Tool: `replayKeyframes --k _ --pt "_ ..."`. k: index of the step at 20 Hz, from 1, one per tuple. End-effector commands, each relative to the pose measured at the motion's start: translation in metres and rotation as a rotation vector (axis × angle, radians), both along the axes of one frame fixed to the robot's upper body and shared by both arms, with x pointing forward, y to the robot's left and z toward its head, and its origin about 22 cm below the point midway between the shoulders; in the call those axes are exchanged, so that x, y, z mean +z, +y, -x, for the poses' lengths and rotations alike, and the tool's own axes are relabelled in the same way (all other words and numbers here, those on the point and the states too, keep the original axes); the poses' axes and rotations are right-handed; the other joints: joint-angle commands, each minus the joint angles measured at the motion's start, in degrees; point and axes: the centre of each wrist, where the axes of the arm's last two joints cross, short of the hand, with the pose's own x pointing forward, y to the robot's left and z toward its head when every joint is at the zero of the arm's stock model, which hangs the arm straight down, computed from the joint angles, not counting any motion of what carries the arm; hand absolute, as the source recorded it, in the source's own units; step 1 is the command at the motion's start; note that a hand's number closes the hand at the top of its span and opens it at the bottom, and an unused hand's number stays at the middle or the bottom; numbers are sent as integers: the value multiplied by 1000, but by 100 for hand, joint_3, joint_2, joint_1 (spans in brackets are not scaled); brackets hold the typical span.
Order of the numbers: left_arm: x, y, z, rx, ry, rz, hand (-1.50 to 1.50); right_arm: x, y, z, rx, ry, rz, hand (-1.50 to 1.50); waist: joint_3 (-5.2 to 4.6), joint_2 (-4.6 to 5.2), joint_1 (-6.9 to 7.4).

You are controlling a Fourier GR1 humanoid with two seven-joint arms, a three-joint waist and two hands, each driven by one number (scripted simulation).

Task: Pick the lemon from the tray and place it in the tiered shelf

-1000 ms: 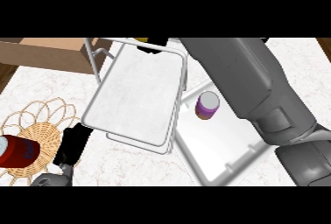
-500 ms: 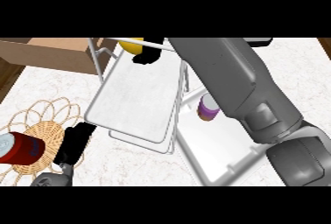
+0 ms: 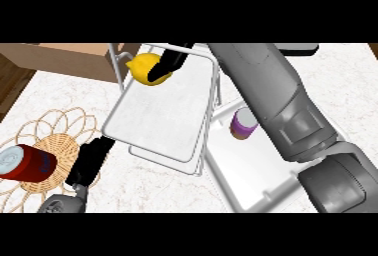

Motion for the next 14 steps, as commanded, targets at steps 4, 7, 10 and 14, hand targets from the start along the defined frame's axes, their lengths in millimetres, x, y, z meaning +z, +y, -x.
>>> replayKeyframes --k 4,7,10,14 --pt "-6 2 8 22 22 16 0 -8 7 0 -215 121 -311 -150 -27 93 -156" --pt "4 10 1 53 6 4 0 8 -15 -8 -358 91 -380 -150 -25 117 -231" --pt "-7 8 10 45 7 -4 0 25 -62 -20 -509 51 -418 -150 -30 166 -196" --pt "-17 -10 25 48 5 5 0 13 -138 -30 -635 83 -324 -150 -25 171 -198"
